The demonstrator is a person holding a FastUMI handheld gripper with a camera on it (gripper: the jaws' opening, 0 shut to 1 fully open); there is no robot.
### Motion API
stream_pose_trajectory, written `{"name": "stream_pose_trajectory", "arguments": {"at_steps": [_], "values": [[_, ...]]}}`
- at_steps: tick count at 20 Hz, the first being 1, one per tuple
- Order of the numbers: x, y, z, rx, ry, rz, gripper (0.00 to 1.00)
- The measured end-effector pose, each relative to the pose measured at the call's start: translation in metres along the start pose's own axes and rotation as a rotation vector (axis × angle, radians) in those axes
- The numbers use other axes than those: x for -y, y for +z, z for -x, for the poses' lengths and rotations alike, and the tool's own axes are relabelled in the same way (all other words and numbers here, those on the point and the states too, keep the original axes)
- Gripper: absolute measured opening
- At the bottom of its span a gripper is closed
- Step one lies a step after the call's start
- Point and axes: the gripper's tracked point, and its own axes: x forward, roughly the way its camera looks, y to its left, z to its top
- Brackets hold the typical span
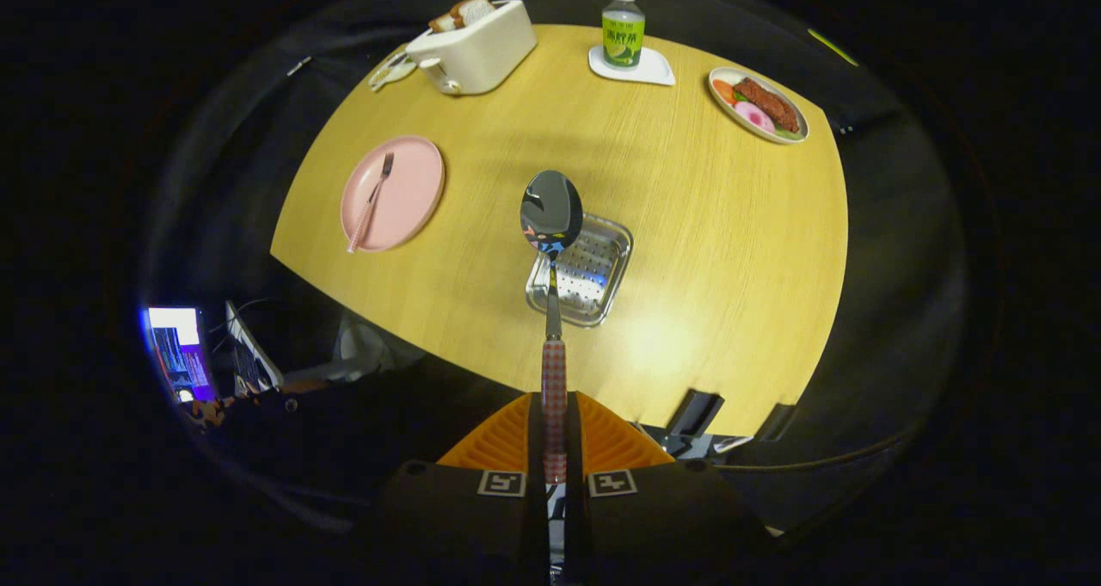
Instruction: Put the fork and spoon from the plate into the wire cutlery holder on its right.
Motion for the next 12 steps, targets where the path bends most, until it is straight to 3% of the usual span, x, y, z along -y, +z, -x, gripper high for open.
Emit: {"name": "stream_pose_trajectory", "arguments": {"at_steps": [7,12], "values": [[0.019,-0.012,-0.027,-0.274,-0.008,0.000,0.11],[0.026,0.002,-0.049,-0.389,-0.018,-0.017,0.11]]}}
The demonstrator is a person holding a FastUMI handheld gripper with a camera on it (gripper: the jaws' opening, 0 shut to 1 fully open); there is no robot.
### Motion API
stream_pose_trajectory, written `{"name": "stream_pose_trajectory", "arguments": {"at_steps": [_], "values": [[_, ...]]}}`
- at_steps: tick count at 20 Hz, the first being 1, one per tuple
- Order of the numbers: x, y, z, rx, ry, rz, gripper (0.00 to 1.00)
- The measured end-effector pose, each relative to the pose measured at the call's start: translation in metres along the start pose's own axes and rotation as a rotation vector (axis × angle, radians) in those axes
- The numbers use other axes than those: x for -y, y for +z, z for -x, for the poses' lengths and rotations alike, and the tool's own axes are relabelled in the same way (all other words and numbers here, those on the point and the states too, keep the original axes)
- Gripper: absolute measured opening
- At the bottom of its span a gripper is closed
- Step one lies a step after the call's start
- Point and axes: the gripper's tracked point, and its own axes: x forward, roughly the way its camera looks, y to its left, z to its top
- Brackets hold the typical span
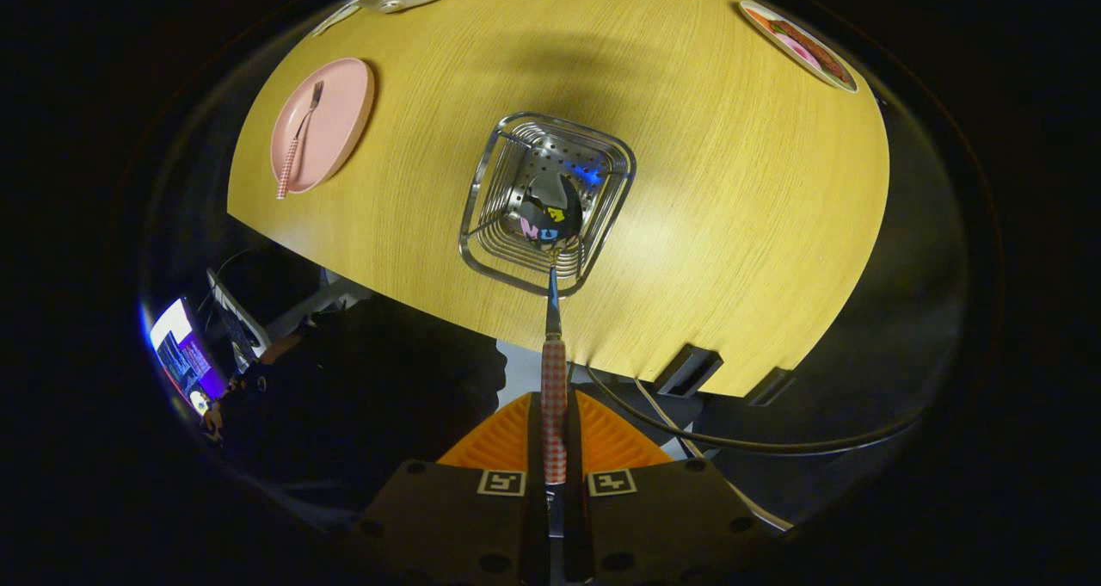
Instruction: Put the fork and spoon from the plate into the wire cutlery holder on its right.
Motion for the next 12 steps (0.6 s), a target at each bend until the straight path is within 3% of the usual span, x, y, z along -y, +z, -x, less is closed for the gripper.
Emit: {"name": "stream_pose_trajectory", "arguments": {"at_steps": [12], "values": [[0.001,0.019,-0.007,-0.120,-0.004,0.000,0.16]]}}
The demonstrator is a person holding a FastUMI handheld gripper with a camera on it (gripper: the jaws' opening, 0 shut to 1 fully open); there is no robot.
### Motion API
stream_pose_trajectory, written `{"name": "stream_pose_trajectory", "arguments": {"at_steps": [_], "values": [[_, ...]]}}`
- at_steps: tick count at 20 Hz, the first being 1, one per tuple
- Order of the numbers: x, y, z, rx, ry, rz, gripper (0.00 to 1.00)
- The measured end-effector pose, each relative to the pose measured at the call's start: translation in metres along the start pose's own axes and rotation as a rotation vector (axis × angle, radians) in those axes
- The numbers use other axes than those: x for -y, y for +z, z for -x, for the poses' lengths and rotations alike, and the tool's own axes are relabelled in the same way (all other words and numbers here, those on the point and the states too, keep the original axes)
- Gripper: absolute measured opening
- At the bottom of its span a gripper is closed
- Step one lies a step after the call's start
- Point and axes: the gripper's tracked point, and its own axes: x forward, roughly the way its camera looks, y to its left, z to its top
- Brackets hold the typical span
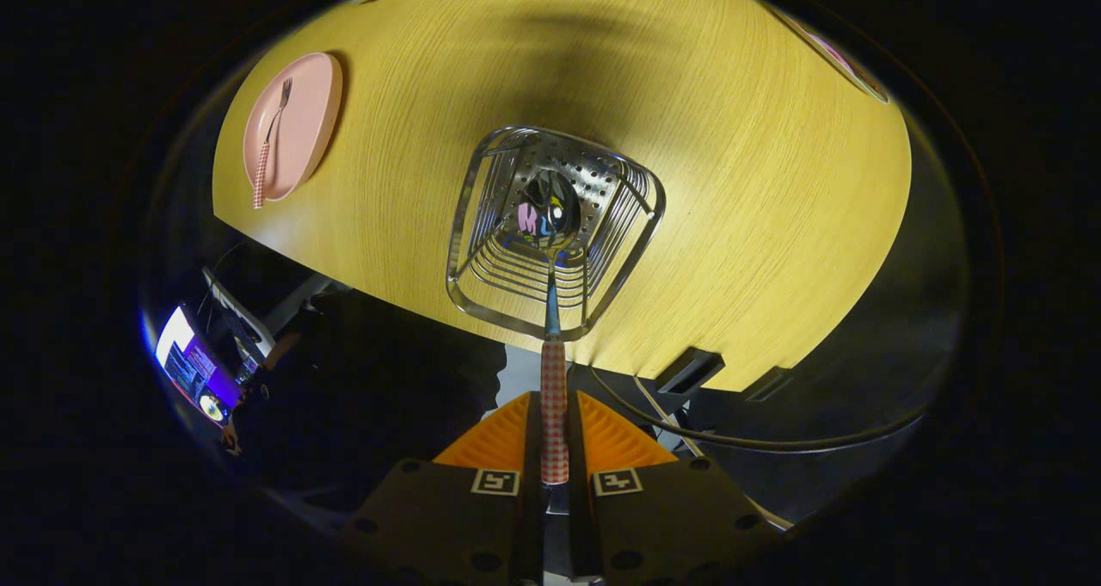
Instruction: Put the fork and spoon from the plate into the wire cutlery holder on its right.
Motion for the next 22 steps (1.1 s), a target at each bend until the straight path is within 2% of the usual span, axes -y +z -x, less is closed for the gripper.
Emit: {"name": "stream_pose_trajectory", "arguments": {"at_steps": [3,6,13,17,22], "values": [[0.004,0.004,0.002,0.024,0.000,-0.004,0.19],[0.004,0.009,0.009,0.087,0.013,0.000,0.32],[0.004,0.003,0.039,0.226,0.025,0.022,0.46],[-0.019,0.003,0.077,0.366,0.073,0.045,0.47],[-0.084,0.018,0.125,0.551,0.188,0.077,0.46]]}}
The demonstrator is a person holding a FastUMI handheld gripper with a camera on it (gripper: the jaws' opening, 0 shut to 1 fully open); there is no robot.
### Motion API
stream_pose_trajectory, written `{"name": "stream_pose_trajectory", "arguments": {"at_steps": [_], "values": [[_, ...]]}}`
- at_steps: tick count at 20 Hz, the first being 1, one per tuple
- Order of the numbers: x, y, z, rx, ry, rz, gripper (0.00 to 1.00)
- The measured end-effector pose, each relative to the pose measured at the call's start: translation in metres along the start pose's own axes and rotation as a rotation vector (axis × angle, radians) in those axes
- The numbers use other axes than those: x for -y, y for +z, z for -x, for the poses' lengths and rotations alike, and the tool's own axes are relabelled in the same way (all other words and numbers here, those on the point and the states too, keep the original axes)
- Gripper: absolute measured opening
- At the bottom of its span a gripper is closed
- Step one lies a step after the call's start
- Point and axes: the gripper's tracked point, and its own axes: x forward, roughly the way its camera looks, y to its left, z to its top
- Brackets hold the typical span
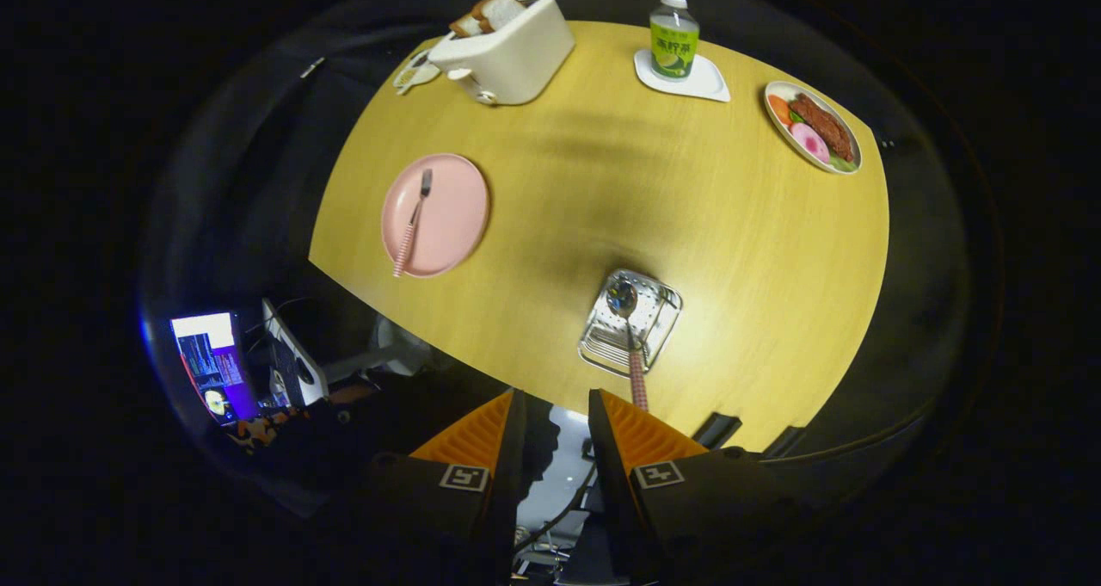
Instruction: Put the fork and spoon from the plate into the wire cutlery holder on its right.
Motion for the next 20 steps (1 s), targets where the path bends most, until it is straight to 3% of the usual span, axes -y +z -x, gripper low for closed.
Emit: {"name": "stream_pose_trajectory", "arguments": {"at_steps": [6,12,20], "values": [[-0.100,0.043,-0.022,0.145,0.130,0.049,0.46],[-0.187,0.078,-0.074,0.172,0.233,0.034,0.46],[-0.214,0.104,-0.179,0.144,0.174,-0.062,0.46]]}}
